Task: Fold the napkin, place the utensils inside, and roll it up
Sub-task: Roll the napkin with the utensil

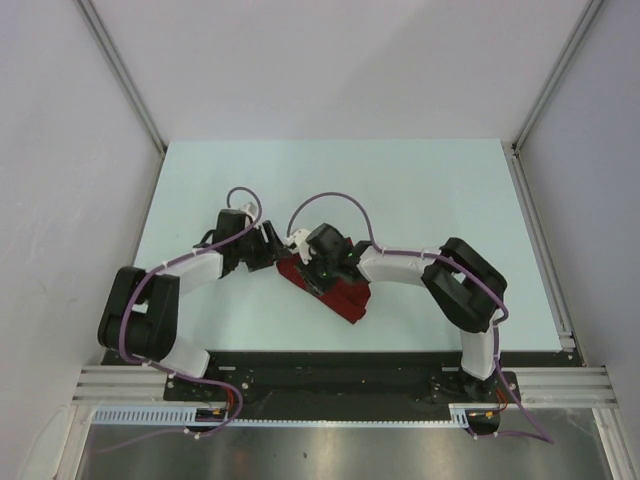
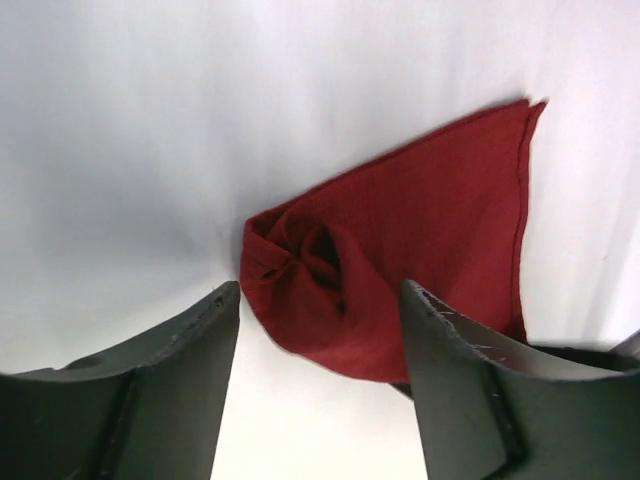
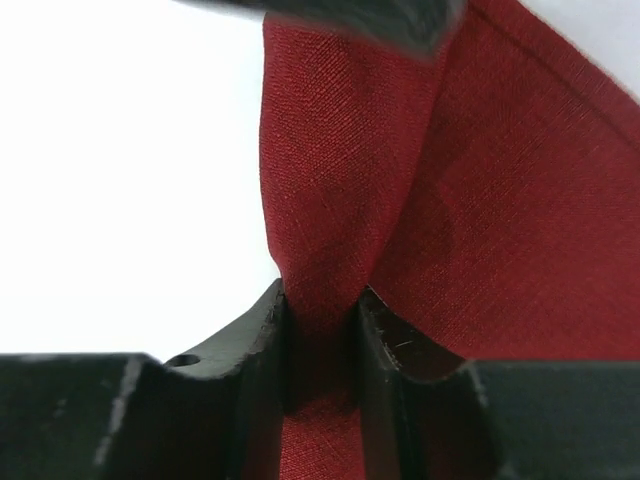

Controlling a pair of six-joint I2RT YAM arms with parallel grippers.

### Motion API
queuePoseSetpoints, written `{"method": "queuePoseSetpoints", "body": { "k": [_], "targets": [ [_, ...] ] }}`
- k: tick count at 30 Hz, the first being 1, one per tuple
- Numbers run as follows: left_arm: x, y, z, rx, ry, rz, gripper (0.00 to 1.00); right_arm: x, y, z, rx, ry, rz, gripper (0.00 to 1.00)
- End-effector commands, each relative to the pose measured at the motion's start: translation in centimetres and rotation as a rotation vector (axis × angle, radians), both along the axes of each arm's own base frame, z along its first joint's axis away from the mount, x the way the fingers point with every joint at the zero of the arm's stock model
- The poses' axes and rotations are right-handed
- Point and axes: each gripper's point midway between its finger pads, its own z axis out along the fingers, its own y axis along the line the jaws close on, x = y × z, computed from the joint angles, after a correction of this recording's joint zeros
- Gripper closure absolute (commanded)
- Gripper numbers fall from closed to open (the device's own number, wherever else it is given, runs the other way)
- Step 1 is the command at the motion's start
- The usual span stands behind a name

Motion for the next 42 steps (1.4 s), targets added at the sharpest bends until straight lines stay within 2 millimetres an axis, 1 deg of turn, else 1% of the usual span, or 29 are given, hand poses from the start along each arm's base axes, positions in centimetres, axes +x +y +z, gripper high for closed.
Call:
{"method": "queuePoseSetpoints", "body": {
  "k": [1,2,3,5,6,7,8,9,10,11,12,15,17,19,20,22,23,27,30,33,34,35,36,37,38,39,40,41,42],
  "targets": [
    [1.3,2.3,2.9,0.039,-0.108,0.094,0.29,-3.4,-2.0,-1.9,0.062,0.405,-0.014,0.73],
    [1.3,2.8,3.0,0.053,-0.122,0.111,0.27,-4.4,-1.7,-1.5,0.102,0.494,-0.002,0.74],
    [1.2,2.8,3.8,0.051,-0.151,0.114,0.26,-4.7,-1.4,-1.0,0.128,0.537,0.003,0.74],
    [0.1,2.8,3.6,0.041,-0.159,0.098,0.25,-5.6,-0.9,-0.1,0.185,0.643,0.015,0.75],
    [0.5,2.6,4.8,0.016,-0.221,0.094,0.25,-5.9,-0.7,-0.2,0.194,0.68,0.021,0.75],
    [-0.3,2.5,4.2,0.008,-0.217,0.085,0.25,-6.4,-0.3,0.5,0.223,0.725,0.048,0.75],
    [-0.5,2.4,4.3,-0.001,-0.228,0.077,0.24,-6.3,-0.2,0.6,0.234,0.752,0.037,0.75],
    [-0.7,2.1,4.5,-0.018,-0.243,0.063,0.24,-6.3,-0.2,0.1,0.233,0.777,0.033,0.75],
    [-1.1,2.0,4.0,-0.021,-0.232,0.057,0.24,-6.2,0.2,0.5,0.25,0.794,0.043,0.75],
    [-1.3,1.9,3.7,-0.025,-0.225,0.047,0.24,-6.0,0.1,0.4,0.255,0.811,0.036,0.75],
    [-1.4,1.7,3.3,-0.034,-0.213,0.038,0.24,-6.0,0.1,-0.2,0.253,0.837,0.033,0.75],
    [-1.7,1.6,1.9,-0.03,-0.165,0.034,0.24,-5.6,0.7,0.3,0.294,0.895,0.053,0.75],
    [-1.8,1.6,1.0,-0.023,-0.14,0.033,0.24,-5.5,0.9,0.1,0.305,0.928,0.061,0.74],
    [-1.6,1.5,0.8,-0.028,-0.143,0.03,0.24,-5.5,0.8,-0.6,0.297,0.951,0.065,0.74],
    [-1.5,1.4,0.3,-0.03,-0.133,0.028,0.24,-5.3,0.8,-0.6,0.294,0.956,0.065,0.74],
    [-1.1,1.0,0.5,-0.052,-0.146,0.018,0.25,-5.2,0.6,-0.8,0.293,0.968,0.072,0.74],
    [-1.1,0.8,0.1,-0.057,-0.137,0.01,0.25,-5.2,0.4,-1.2,0.287,0.976,0.066,0.74],
    [-0.2,0.1,0.3,-0.091,-0.161,-0.007,0.27,-4.9,0.1,-1.5,0.286,0.991,0.062,0.73],
    [-0.2,-0.8,0.3,-0.129,-0.162,-0.038,0.35,-4.6,-0.3,-1.8,0.286,1.0,0.057,0.73],
    [-0.8,-1.8,-0.1,-0.159,-0.148,-0.069,0.48,-3.9,-0.5,-1.7,0.299,0.999,0.049,0.72],
    [-1.0,-1.9,-0.3,-0.161,-0.143,-0.075,0.57,-3.7,-0.7,-1.6,0.3,0.999,0.043,0.72],
    [-1.1,-2.1,-0.3,-0.161,-0.144,-0.08,0.62,-3.4,-0.7,-1.5,0.305,0.995,0.043,0.7],
    [-1.3,-2.1,-0.5,-0.159,-0.136,-0.081,0.74,-3.2,-0.7,-1.2,0.31,0.987,0.044,0.69],
    [-1.5,-2.0,-0.7,-0.157,-0.131,-0.08,0.82,-2.8,-0.8,-0.8,0.314,0.978,0.041,0.67],
    [-1.4,-1.8,-0.8,-0.144,-0.121,-0.068,0.88,-2.4,-0.9,-0.3,0.32,0.969,0.035,0.6],
    [-1.3,-1.9,-0.7,-0.142,-0.122,-0.067,0.96,-1.8,-1.0,0.6,0.324,0.934,0.036,0.56],
    [-1.4,-1.7,-0.8,-0.135,-0.105,-0.062,0.99,-1.4,-1.0,1.4,0.322,0.917,0.032,0.53],
    [-1.0,-1.7,-0.5,-0.128,-0.11,-0.057,1.0,-0.6,-1.3,2.0,0.32,0.877,0.022,0.46],
    [-0.8,-1.6,-0.4,-0.125,-0.104,-0.049,1.0,-0.3,-1.5,3.6,0.324,0.842,0.017,0.44]
  ]
}}
